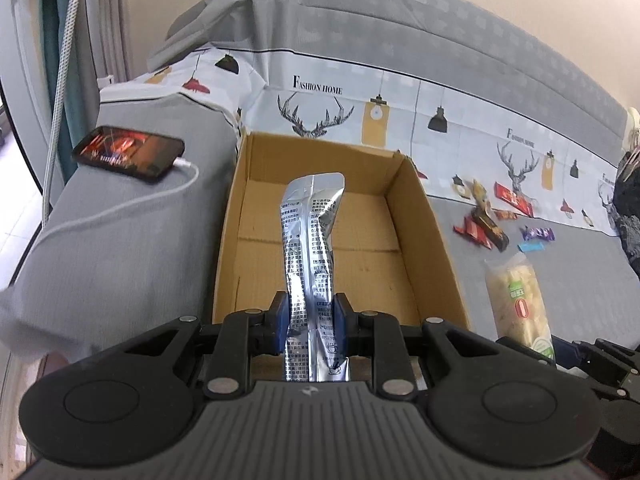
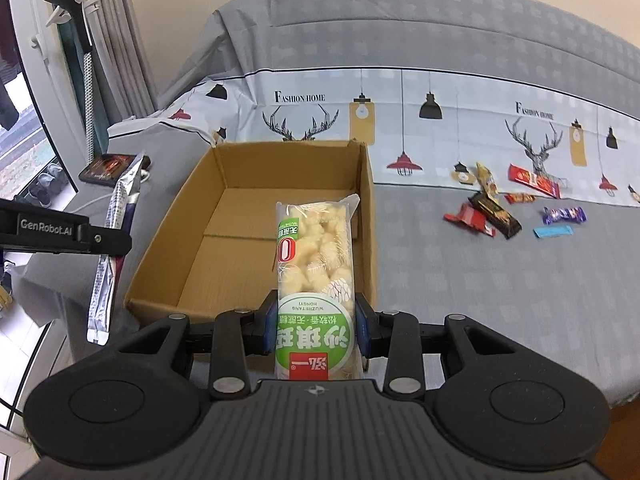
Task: Organize snacks
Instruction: 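Carry both snacks over the box and open both tools to drop them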
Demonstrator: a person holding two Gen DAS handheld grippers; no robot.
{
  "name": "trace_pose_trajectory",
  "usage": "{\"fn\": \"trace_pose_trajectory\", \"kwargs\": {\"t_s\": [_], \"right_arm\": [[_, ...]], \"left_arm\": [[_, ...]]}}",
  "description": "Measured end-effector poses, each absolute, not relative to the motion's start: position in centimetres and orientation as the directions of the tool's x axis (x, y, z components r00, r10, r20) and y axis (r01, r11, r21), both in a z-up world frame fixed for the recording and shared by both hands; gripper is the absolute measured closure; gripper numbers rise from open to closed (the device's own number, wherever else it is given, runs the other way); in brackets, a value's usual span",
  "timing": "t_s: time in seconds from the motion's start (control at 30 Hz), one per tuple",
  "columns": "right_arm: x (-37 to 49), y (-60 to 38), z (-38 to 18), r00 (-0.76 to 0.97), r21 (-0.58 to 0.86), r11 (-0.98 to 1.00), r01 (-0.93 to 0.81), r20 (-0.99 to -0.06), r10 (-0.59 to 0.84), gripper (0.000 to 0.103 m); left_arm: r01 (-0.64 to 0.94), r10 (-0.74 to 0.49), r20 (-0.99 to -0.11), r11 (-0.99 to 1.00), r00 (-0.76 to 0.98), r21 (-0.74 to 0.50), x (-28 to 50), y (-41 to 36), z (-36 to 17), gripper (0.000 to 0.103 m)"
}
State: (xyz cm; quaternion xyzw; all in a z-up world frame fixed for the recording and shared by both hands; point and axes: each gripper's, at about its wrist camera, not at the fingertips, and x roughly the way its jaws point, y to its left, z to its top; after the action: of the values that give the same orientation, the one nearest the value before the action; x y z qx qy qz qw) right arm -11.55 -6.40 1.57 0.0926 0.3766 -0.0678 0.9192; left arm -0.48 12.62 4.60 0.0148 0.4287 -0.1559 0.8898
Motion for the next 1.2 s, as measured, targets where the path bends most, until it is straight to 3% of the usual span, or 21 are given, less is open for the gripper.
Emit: {"fn": "trace_pose_trajectory", "kwargs": {"t_s": [0.57, 1.2], "right_arm": [[-0.1, -7.1, -2.4, 0.663, 0.129, 0.974, 0.188, -0.748, -0.029, 0.064], [4.7, -8.8, -7.7, 0.598, 0.134, 0.966, 0.221, -0.801, -0.026, 0.064]], "left_arm": [[0.288, -0.197, -0.842, 0.956, 0.502, -0.052, 10.1, 9.2, -1.2, 0.077], [0.294, -0.125, -0.891, 0.956, 0.436, 0.01, 14.0, 7.6, -7.2, 0.077]]}}
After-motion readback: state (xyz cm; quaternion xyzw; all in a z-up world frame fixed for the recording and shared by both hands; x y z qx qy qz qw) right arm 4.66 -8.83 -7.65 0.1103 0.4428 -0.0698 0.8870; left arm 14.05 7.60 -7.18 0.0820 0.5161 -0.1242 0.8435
